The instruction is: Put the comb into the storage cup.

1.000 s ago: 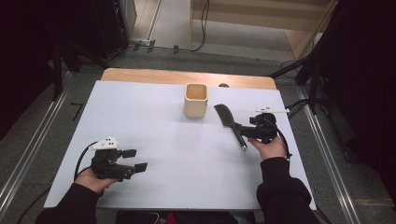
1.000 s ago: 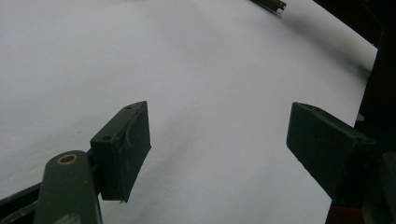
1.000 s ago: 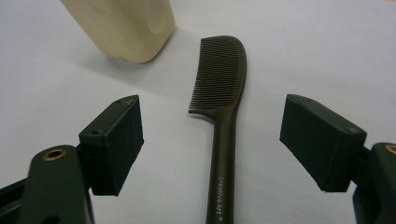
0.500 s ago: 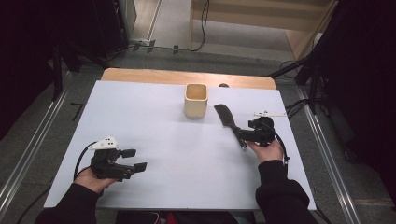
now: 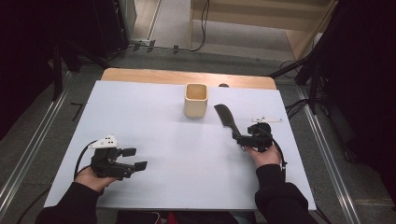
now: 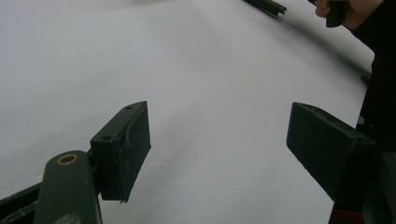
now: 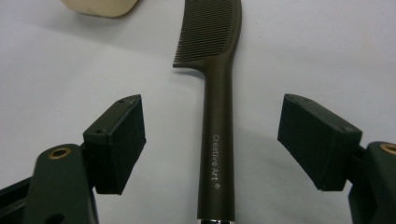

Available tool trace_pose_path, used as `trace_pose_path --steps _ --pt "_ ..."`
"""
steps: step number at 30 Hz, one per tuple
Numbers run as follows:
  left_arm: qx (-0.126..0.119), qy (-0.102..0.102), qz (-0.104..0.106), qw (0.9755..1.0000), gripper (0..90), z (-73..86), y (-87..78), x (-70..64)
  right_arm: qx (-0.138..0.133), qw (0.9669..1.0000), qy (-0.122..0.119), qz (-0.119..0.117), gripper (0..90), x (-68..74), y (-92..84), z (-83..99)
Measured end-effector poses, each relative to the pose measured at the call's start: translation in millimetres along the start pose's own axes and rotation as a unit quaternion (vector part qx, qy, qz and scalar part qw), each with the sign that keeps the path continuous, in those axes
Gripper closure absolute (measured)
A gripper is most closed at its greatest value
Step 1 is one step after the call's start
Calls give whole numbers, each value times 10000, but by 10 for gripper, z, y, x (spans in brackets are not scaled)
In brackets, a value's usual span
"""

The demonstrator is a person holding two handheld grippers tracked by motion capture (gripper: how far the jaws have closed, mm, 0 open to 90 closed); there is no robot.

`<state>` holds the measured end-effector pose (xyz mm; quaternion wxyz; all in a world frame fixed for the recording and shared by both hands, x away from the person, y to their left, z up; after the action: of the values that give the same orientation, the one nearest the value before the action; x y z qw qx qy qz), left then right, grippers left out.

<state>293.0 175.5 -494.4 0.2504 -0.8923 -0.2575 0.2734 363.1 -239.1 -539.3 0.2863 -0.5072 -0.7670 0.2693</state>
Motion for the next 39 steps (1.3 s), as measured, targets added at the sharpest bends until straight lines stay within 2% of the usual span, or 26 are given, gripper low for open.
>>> trace_pose_path --steps 11,17,21,26,32,39 --pt "0 18 45 10000 222 -47 42 5 132 9999 66 33 230 -27 12 116" --pt "-3 15 50 10000 222 -64 56 20 210 9998 35 12 277 -26 26 170" --pt "9 24 59 10000 222 -66 61 19 308 9995 -88 -7 323 6 65 203" --pt "25 40 49 10000 222 -62 63 22 330 9983 -472 96 395 75 85 212" --pt "41 41 50 10000 222 -60 66 21 280 9978 -579 139 510 103 89 222" --pt "36 37 68 10000 222 -61 70 19 299 9976 -556 270 606 93 83 225"
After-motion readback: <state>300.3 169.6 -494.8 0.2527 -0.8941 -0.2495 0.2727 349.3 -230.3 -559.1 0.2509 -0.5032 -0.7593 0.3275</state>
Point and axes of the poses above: each handheld gripper's, and its own axes: y roughly forward along the jaws, z roughly out of its underside, x roughly to its left, the point moved 6 cm from there along y, roughly forward along the jaws, and after that the axes turned 3 degrees about -y, right-handed, at the moved point
